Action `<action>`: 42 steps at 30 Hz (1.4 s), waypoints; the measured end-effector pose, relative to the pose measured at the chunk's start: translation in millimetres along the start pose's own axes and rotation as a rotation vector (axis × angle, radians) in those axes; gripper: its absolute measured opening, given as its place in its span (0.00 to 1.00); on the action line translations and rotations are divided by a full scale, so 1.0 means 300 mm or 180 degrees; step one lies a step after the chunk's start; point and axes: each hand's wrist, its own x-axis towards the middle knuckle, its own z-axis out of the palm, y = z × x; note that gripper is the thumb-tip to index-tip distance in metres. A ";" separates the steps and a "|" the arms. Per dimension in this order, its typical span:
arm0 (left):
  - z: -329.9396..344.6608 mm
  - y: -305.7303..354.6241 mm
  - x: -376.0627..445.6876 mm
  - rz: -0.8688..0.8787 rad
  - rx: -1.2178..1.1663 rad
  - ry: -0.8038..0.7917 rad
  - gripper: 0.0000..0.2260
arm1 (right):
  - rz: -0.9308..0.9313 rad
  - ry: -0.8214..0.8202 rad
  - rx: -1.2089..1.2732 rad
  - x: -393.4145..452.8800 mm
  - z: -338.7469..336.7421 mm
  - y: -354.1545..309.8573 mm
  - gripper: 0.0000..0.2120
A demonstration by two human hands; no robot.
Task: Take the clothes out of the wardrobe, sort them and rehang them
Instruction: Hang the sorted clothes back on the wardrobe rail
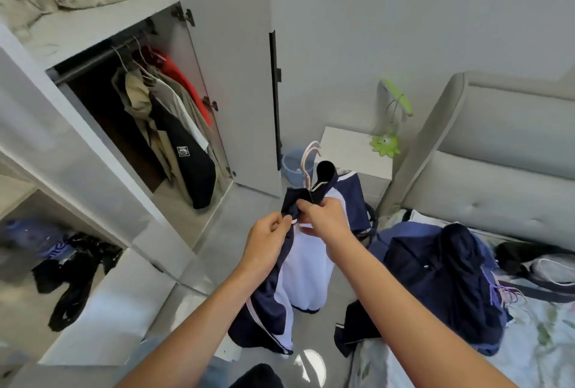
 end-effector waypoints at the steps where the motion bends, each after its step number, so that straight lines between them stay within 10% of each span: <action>1: -0.001 0.003 0.032 -0.0018 -0.0023 0.0056 0.18 | -0.0005 -0.0063 -0.0021 0.044 0.013 -0.008 0.13; 19: -0.024 0.002 0.828 -0.0362 -0.0297 0.0665 0.15 | 0.0105 -0.0453 -0.0463 0.846 0.277 -0.334 0.11; 42: -0.118 0.157 1.265 -0.0795 -0.0704 0.3128 0.13 | -0.0827 -0.2829 -0.1433 1.455 0.606 -0.607 0.10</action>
